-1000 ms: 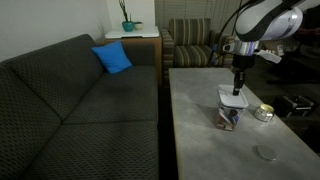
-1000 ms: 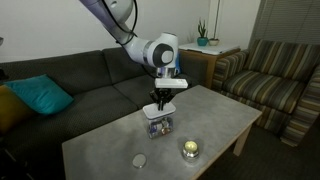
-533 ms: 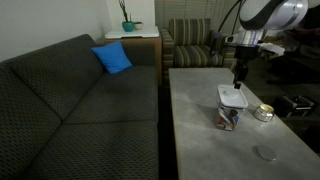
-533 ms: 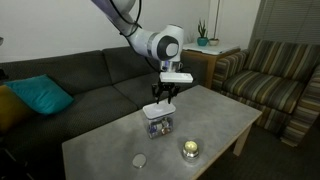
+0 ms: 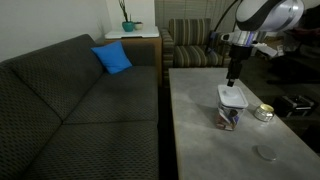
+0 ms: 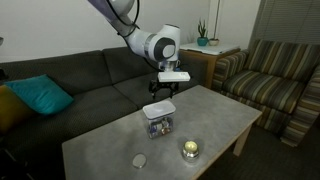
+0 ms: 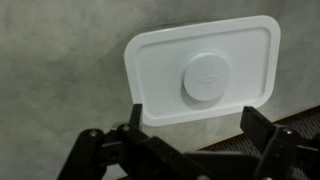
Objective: Take the lid off the storage box and put it on the table
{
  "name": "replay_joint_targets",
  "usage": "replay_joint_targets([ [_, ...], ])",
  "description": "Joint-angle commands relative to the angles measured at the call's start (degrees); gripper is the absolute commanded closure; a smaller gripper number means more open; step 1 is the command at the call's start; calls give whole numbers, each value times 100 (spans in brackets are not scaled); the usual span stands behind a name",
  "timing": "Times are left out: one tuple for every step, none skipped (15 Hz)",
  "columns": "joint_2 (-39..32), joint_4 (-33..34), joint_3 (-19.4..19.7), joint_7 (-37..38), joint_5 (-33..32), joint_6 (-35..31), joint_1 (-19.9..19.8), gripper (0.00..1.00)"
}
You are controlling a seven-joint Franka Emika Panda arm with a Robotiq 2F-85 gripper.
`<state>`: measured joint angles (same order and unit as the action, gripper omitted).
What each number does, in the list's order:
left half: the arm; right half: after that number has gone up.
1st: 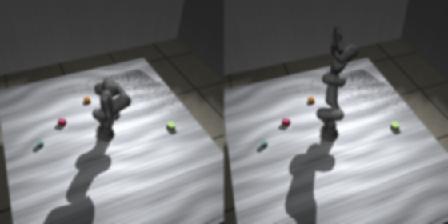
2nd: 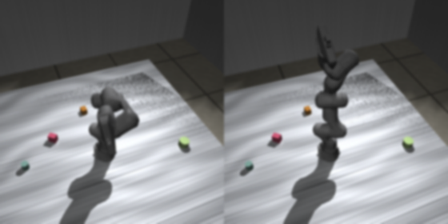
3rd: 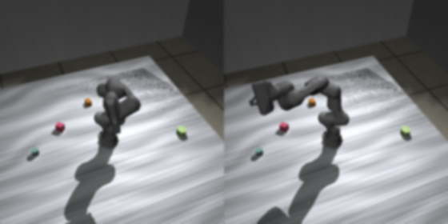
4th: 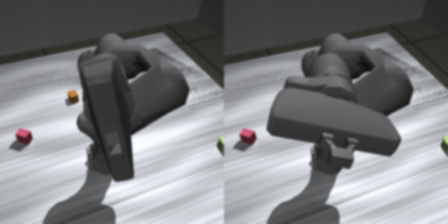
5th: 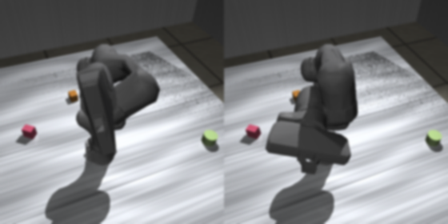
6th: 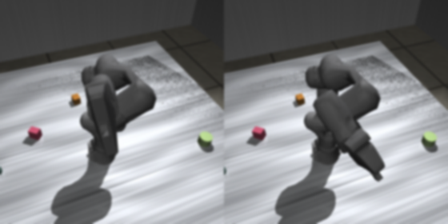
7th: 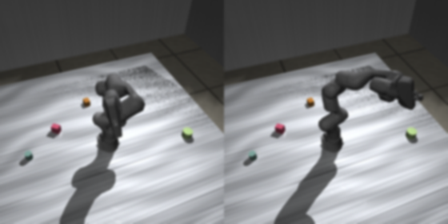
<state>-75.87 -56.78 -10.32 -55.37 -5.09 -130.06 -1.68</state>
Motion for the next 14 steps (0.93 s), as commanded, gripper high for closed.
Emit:
replay_joint_targets([
  [-123,70,103,83,-108,-104,141,0],
  [-130,54,101,82,-105,-104,151,0],
  [-137,39,95,71,-98,-96,155,0],
  [-171,47,106,83,-101,-105,173,0],
  [-201,50,107,81,-97,-96,178,0],
  [-231,60,140,107,-111,-69,196,0],
  [-267,85,206,175,-140,-45,235,0],
  [-299,104,244,207,-157,-10,251,0],
  [-313,97,269,236,-164,25,257,0],
  [-335,94,302,278,-170,33,275,0],
  [-351,84,320,305,-173,32,285,0],
  [-355,74,333,333,-173,39,294,0],
  [-355,87,333,348,-171,33,303,0],
  [-359,90,335,367,-170,23,313,0],
])
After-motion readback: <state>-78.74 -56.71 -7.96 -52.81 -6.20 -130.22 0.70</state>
